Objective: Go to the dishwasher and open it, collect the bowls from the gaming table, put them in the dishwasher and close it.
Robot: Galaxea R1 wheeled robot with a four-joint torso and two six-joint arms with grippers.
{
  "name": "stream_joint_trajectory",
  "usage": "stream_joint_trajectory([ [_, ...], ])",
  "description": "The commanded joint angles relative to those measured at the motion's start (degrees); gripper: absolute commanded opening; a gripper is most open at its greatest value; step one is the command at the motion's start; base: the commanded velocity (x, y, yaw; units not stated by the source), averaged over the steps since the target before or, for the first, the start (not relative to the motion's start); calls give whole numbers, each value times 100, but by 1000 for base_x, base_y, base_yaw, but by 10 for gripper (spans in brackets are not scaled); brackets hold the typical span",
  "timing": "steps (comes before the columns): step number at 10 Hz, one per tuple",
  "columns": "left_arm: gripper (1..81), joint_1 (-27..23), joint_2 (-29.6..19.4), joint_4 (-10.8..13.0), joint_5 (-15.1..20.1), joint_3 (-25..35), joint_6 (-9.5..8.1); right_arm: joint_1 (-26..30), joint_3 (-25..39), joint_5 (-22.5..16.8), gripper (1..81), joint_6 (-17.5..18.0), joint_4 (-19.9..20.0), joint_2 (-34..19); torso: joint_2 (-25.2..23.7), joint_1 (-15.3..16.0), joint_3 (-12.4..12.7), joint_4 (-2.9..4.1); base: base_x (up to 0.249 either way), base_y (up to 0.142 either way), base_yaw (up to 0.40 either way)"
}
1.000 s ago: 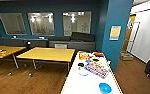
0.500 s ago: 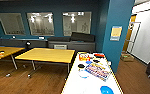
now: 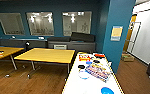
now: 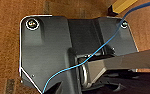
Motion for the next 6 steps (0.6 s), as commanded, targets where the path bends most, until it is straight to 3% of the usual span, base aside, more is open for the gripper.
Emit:
stream_joint_trajectory([
  [1,811,-215,-21,9,288,36,8,120,1435,-143,811,58,23,-968,0,2,0,0,0,0,0],
  [3,811,-207,-38,0,279,28,-18,75,2679,172,811,180,67,-1875,0,0,0,0,0,0,0],
  [5,811,-207,-30,0,279,45,-18,66,3567,523,811,550,59,-2684,0,0,0,0,0,0,0],
  [6,811,-207,-21,0,279,45,-18,58,3936,655,811,559,66,-3009,0,0,0,0,0,0,0],
])
